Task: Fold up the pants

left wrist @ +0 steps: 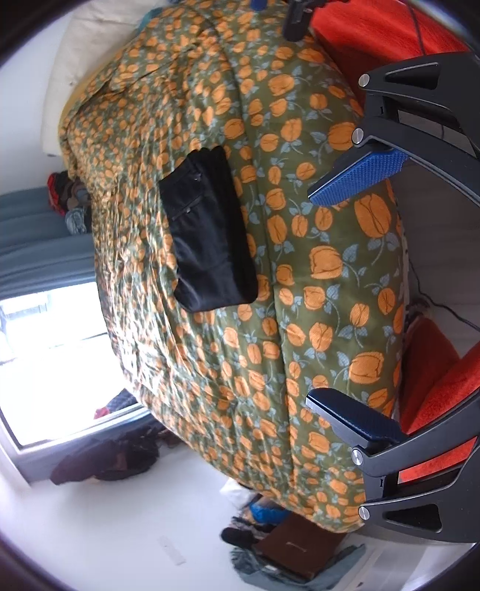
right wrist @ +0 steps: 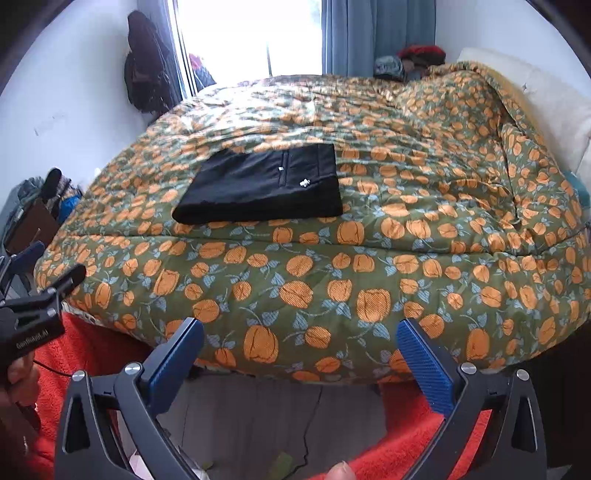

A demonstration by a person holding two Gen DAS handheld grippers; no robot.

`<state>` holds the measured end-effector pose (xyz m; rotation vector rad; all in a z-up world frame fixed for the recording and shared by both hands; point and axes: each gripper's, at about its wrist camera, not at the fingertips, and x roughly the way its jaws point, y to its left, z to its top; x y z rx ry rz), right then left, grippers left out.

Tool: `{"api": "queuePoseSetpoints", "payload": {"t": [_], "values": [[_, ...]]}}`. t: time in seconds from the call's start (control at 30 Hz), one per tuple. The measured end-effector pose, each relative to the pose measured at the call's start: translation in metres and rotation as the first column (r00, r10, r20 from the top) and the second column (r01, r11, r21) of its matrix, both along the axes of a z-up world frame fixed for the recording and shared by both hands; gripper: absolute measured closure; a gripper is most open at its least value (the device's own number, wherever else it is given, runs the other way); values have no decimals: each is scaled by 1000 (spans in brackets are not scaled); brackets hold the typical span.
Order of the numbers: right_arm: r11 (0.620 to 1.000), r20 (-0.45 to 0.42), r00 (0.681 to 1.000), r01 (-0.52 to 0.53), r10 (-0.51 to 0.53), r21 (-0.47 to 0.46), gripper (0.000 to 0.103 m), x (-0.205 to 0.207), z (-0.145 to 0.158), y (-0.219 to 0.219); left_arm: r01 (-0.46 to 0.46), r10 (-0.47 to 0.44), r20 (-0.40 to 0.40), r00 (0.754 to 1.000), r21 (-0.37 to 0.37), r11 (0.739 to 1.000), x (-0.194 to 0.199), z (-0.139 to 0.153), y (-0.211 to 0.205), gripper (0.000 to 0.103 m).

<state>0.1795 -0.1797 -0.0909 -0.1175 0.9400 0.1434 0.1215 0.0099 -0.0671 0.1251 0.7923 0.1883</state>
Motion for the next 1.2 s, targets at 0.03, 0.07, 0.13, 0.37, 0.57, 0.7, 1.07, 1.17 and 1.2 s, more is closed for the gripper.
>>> {"api": "queuePoseSetpoints", "payload": {"t": [0.03, 0.07, 0.13, 0.37, 0.57, 0.7, 1.07, 1.17, 1.2], "values": [[1000, -3, 1000, 5, -5, 7, 0, 0, 3, 0, -3, 3, -1, 1000, -15, 1000, 0, 3, 2, 4], [1000, -9, 1000, 12, -12, 17, 0, 0, 6, 0, -1, 1, -5, 1000, -21, 1000, -1, 4, 3, 4], [999, -23, 999, 26, -25, 40, 0, 1, 9, -1, 15, -16, -8, 1000, -22, 1000, -3, 5, 3, 4], [996, -55, 996, 74, -71, 50, 0, 0, 1, -6, 14, -14, -77, 997, -8, 1000, -16, -9, 5, 0], [995, -12, 996, 92, -92, 39, 0, -3, 13, -12, -22, 17, -89, 996, -50, 998, -14, 10, 6, 0], [998, 16, 997, 69, -69, -13, 0, -4, 19, -2, -25, 17, -137, 990, -54, 998, -9, 10, 0, 0], [998, -33, 999, 38, -40, -53, 0, -1, 5, 20, -22, -4, -242, 970, -103, 994, -8, -11, 5, 1], [998, -32, 999, 27, -29, -63, 0, -2, 4, 24, -27, 2, -234, 972, -104, 994, -8, -9, 7, 1], [998, -29, 999, 25, -27, -63, 0, -2, 5, 24, -30, 4, -233, 972, -106, 994, -8, -8, 7, 1]]}}
